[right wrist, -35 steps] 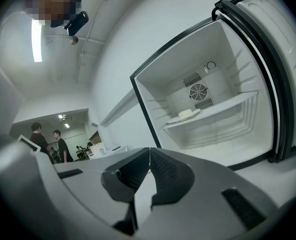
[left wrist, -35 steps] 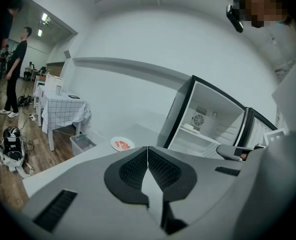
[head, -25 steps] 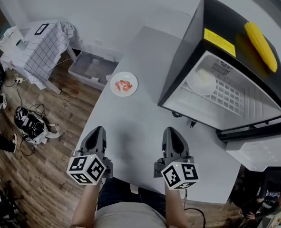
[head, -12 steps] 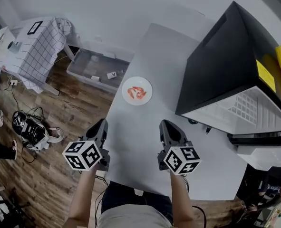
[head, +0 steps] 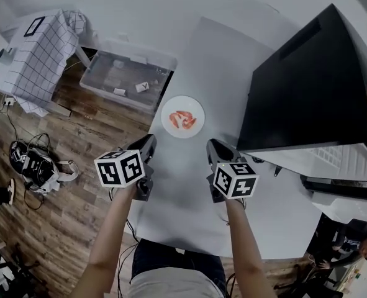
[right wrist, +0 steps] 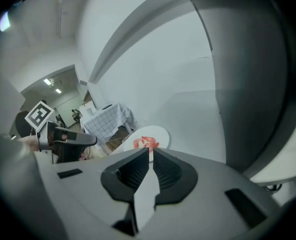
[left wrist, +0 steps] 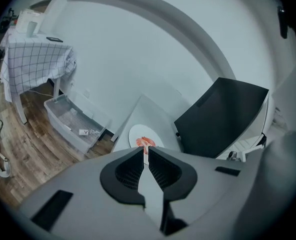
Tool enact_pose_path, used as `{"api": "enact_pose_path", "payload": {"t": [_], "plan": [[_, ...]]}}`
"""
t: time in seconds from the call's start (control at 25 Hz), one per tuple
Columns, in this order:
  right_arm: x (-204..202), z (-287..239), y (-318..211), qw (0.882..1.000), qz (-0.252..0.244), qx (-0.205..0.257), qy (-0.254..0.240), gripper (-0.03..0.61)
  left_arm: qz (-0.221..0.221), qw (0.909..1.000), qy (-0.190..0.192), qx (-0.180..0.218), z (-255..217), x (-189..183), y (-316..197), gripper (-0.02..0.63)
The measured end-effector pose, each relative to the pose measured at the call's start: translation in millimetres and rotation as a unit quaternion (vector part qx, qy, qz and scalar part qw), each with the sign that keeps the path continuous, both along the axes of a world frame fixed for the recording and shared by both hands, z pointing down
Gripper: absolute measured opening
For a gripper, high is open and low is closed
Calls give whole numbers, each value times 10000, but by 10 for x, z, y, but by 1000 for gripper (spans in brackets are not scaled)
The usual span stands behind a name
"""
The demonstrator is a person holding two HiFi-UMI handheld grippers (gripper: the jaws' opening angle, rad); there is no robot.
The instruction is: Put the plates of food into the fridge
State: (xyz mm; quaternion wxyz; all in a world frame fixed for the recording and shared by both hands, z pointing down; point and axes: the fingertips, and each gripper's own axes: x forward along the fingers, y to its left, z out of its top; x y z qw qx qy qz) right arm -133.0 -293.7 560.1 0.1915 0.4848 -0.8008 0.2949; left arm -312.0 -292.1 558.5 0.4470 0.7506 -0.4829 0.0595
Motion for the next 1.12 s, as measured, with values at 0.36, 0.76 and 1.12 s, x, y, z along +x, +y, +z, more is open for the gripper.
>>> {"api": "enact_pose_path", "payload": {"t": [0.36,0.76,1.12], "plan": [[-62,377,-414,9982,-194,-463,320,31,-242,9950,402,-877,497,180,-331,92],[-73,604,-714,9948,-188,-766,643,98,-475,9854,862,-1388,722,262,-445,106],[-18,731,-961,9928,154,-1102,441,98,-558,9818,1071,-1468,724,353,-594,106]]}}
